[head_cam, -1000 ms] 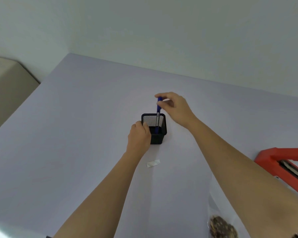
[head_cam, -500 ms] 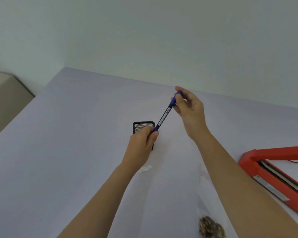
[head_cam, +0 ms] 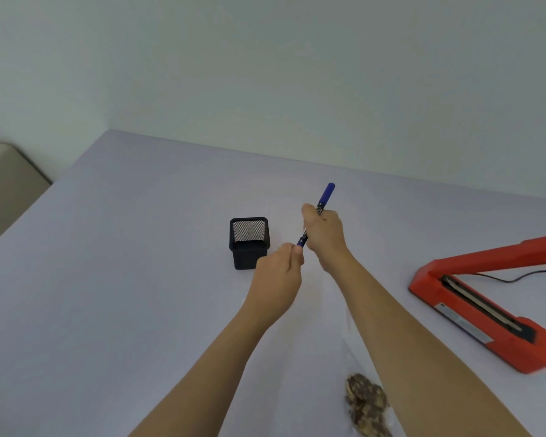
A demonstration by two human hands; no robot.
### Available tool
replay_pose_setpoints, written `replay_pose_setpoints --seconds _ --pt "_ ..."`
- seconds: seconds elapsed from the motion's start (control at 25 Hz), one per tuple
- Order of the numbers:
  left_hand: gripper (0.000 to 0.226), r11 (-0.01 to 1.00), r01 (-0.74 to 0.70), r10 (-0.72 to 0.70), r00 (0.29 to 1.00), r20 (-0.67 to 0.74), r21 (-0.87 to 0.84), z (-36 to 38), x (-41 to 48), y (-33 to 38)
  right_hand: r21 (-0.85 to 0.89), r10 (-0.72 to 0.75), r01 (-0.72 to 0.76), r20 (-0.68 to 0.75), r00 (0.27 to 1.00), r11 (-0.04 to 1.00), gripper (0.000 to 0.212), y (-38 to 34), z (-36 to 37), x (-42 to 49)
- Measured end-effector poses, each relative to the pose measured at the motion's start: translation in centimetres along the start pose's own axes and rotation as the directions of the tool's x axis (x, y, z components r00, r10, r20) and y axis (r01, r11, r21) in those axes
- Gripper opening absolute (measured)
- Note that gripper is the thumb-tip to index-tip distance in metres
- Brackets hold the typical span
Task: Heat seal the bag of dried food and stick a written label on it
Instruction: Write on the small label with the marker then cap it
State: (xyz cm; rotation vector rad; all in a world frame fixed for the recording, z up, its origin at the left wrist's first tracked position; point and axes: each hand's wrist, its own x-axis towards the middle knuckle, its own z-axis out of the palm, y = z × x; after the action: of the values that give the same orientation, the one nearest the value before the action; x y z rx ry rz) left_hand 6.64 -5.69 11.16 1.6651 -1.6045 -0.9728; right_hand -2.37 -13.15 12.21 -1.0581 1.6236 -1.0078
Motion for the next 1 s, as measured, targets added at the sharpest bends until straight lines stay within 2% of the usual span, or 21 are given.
replay_pose_setpoints --seconds 0.16,0.28,0.32,0.4,0.48,0.56,0.68,0.76,0.84,1.0 --pt "0.036 0.928 0.259 -0.236 0.965 0.113 -0.267 0.5 -1.0 -1.2 -0.03 0.098 -0.097 0.023 0.995 0.995 0.034 2.3 0.9 -0.9" --pt "0.036 0.864 0.353 -0.305 0.934 0.185 -0.359 0.4 -4.1 -3.4 0.052 0.196 -0.19 -0.145 0.97 0.98 0.031 2.5 -1.6 0.6" --pt "0.035 0.867 0.364 -0.321 0.93 0.177 -0.34 0.0 -5.2 -4.5 0.058 0.181 -0.175 -0.148 0.972 0.983 0.032 2.5 -2.5 1.0" --pt "0.03 0.893 0.355 -0.338 0.935 0.107 -0.278 -0.6 -6.4 -7.0 -0.081 0.039 -0.046 -0.085 0.996 0.996 0.037 2.8 -3.2 1.0" --pt "0.022 0.949 0.3 -0.302 0.953 -0.007 -0.097 -1.4 -6.1 -9.1 -0.154 -0.048 0.052 0.029 0.998 0.987 0.044 3.6 -2.4 0.0" --pt "0.02 0.959 0.279 -0.272 0.955 -0.121 0.045 -2.5 -5.1 -11.2 -0.096 -0.047 0.056 0.095 0.994 0.994 0.048 5.0 -1.5 -1.3" --pt "0.016 0.933 0.326 -0.288 0.93 -0.229 0.151 -4.2 -3.5 -14.4 0.071 -0.004 -0.001 0.079 0.997 0.997 0.046 7.9 -0.7 -2.5" --pt "0.008 0.897 0.337 -0.273 0.931 -0.241 0.286 -4.7 -2.6 -16.2 0.109 -0.025 0.019 0.052 0.998 0.994 0.04 9.9 -0.1 -3.6" --pt "0.007 0.871 0.307 -0.236 0.946 -0.22 0.384 -4.9 -2.2 -17.2 0.07 -0.103 0.102 0.008 0.995 0.992 0.031 11.5 0.5 -4.6" --pt "0.006 0.867 0.241 -0.179 0.968 -0.179 0.437 -4.2 -2.1 -18.8 0.013 -0.238 0.24 -0.055 0.97 0.971 0.035 13.4 1.7 -4.9"
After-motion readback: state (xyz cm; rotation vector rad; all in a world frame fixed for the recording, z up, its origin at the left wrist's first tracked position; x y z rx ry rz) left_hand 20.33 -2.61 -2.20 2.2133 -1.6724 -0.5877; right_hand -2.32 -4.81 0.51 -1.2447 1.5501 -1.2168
